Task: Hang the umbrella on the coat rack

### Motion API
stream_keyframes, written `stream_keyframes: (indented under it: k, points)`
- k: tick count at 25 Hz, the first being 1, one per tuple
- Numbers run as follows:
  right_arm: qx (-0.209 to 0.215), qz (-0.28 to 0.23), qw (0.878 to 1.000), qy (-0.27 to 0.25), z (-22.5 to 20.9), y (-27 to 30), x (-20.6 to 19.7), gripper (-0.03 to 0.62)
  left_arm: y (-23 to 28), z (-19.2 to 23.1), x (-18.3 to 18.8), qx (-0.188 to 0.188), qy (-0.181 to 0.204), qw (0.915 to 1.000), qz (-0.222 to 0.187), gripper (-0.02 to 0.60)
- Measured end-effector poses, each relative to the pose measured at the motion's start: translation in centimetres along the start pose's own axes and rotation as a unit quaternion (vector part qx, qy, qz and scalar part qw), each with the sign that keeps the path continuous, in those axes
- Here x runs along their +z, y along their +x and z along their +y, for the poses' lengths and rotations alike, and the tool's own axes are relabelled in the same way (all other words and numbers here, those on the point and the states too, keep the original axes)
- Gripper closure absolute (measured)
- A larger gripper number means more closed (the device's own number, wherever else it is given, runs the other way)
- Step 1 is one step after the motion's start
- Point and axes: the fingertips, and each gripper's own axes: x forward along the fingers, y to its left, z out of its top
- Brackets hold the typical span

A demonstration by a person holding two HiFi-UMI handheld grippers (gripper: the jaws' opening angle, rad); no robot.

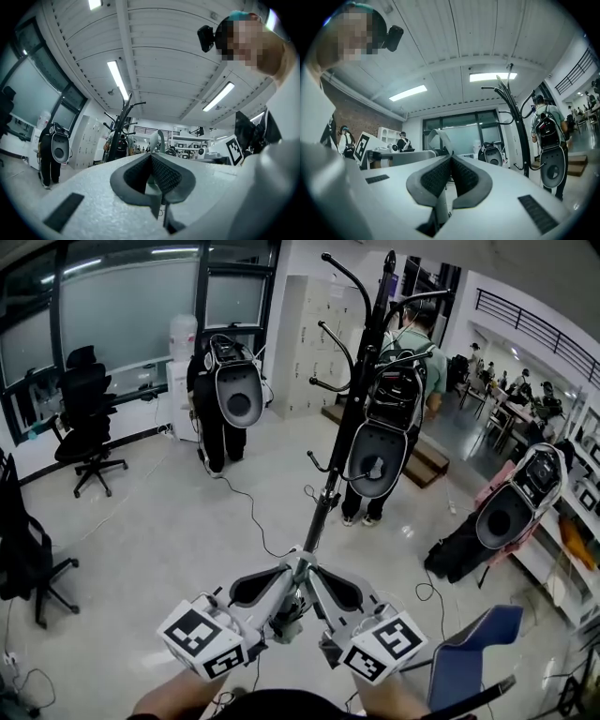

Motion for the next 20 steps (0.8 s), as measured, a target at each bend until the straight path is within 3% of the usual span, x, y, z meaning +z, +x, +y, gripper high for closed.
stream_keyframes:
  k: [15,20]
  points:
    - [-0.036,-0.003,0.999,-0.020,1.9,3.6,-0.1,0.585,-2.0,3.4,1.3,-0.039,-0.011,0.9992,-0.009,0.571]
    - [-0.032,0.004,0.999,-0.024,1.7,5.4,-0.3,0.585,-1.7,4.9,1.4,-0.035,-0.016,0.9992,-0.013,0.571]
